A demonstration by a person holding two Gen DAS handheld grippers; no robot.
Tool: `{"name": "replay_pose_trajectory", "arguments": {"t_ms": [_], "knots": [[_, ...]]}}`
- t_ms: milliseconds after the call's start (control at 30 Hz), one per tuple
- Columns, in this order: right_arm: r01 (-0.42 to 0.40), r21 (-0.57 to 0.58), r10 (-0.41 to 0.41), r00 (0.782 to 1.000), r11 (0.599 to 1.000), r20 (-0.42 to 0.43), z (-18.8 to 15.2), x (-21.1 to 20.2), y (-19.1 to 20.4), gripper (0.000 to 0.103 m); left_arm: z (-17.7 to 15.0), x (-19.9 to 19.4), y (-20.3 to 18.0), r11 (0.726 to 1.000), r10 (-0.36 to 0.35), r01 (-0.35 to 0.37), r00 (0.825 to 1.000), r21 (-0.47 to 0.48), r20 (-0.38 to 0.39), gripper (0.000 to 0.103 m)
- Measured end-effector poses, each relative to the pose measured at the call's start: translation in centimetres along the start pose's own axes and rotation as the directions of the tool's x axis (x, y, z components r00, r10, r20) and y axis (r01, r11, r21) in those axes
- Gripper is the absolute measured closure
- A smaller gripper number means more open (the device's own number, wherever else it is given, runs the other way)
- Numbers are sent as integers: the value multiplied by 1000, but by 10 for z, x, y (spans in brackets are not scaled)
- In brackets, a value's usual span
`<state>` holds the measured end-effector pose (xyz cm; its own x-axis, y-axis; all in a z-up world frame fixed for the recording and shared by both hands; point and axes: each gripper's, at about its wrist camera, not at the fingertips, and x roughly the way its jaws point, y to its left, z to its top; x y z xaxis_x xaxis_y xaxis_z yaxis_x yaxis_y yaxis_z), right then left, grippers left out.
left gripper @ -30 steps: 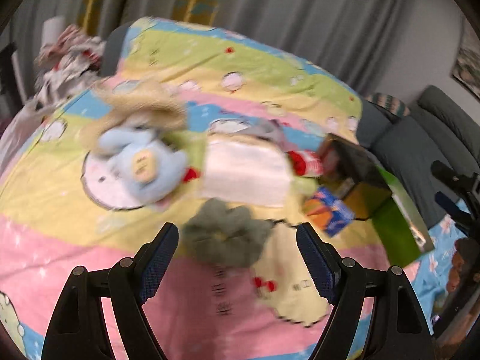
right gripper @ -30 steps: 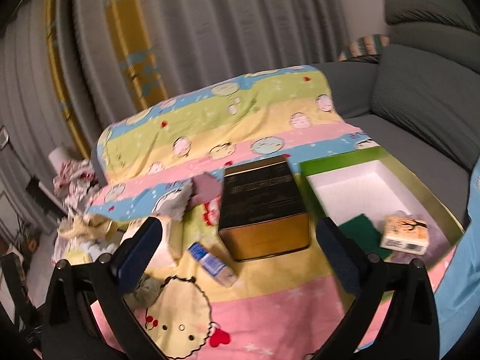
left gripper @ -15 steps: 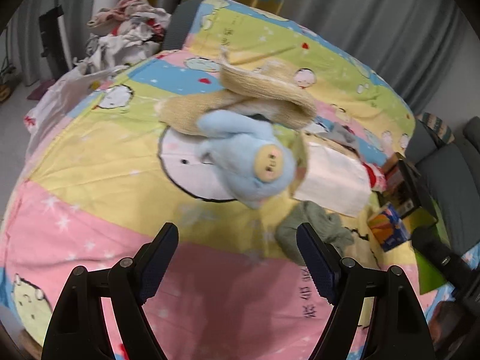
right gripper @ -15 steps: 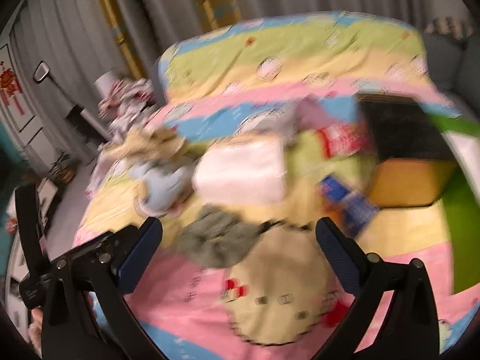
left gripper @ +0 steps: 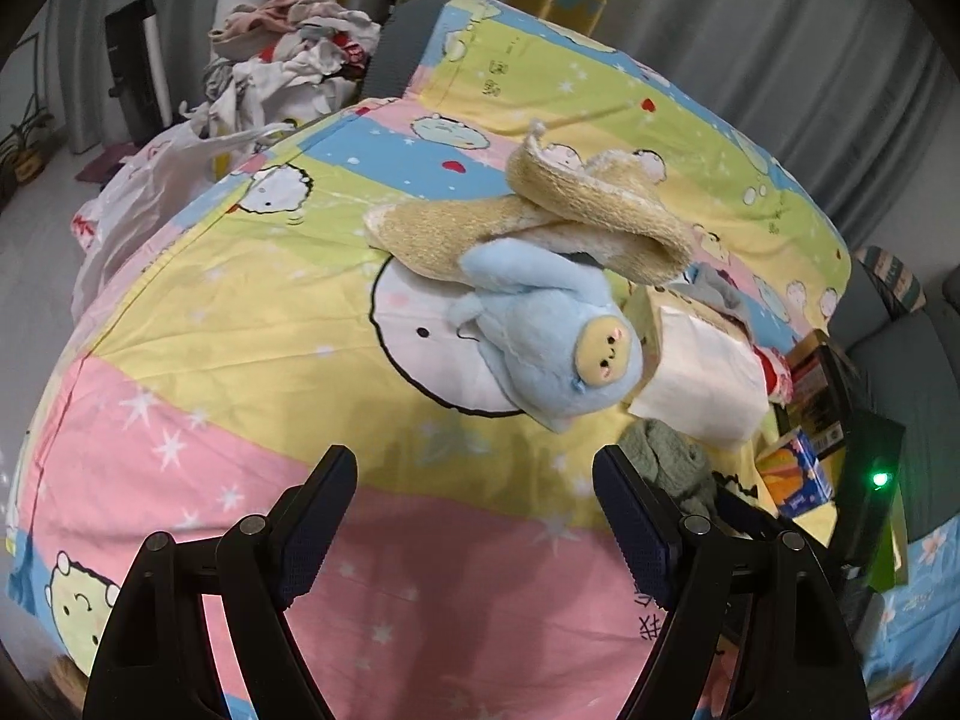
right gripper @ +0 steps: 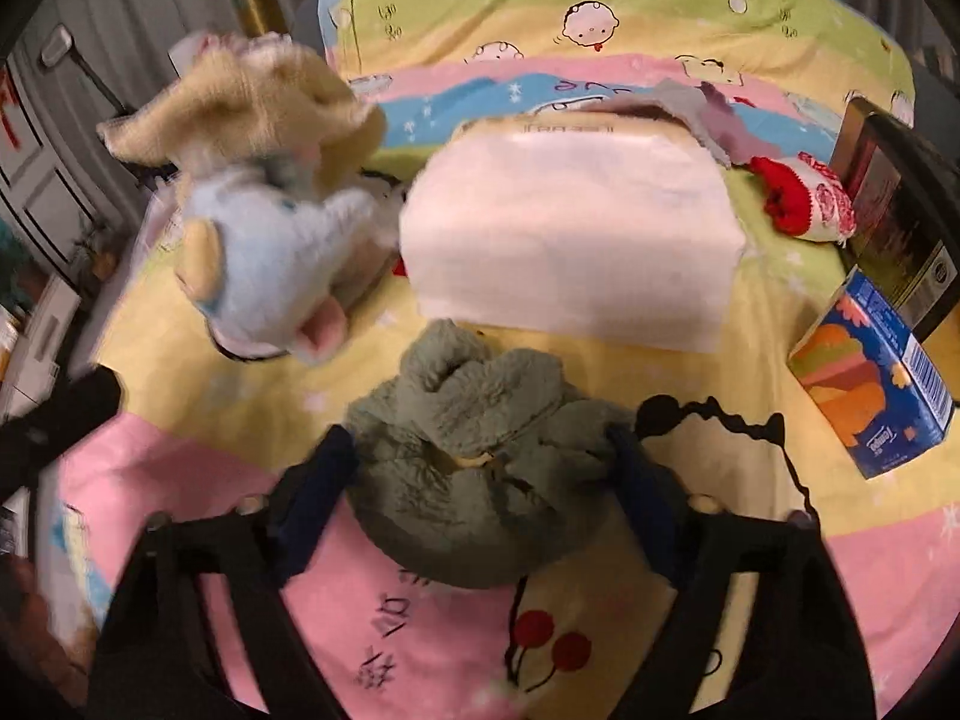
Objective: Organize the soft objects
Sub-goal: 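Reach the right gripper to the grey-green scrunchie and grasp it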
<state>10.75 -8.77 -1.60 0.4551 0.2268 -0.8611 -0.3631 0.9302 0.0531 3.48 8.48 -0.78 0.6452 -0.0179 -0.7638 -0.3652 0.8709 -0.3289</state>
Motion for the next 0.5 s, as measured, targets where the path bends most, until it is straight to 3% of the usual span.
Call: {"name": "replay_pose_trajectory", "arguments": {"t_ms": [67,133,300,400,500], "knots": [[24,-31,-24,1000,999,10,0,-4,0,73,0,0,1,1000,-6,6,1000,-7,-4,22],[-10,-40,10,1000,999,2,0,-13,-3,86,0,-1,1,1000,-15,15,1000,-16,-3,22],[-124,-44,123,992,991,-31,-6,-54,-9,89,-4,-2,-8,998,-64,64,998,2,-20,22],[-190,-58,188,981,980,-44,-12,-71,-11,85,-9,3,-19,991,-127,129,990,25,-63,22],[-169,-72,165,985,983,-58,-20,-72,-16,77,-16,11,-30,983,-170,176,979,49,-117,22]]}}
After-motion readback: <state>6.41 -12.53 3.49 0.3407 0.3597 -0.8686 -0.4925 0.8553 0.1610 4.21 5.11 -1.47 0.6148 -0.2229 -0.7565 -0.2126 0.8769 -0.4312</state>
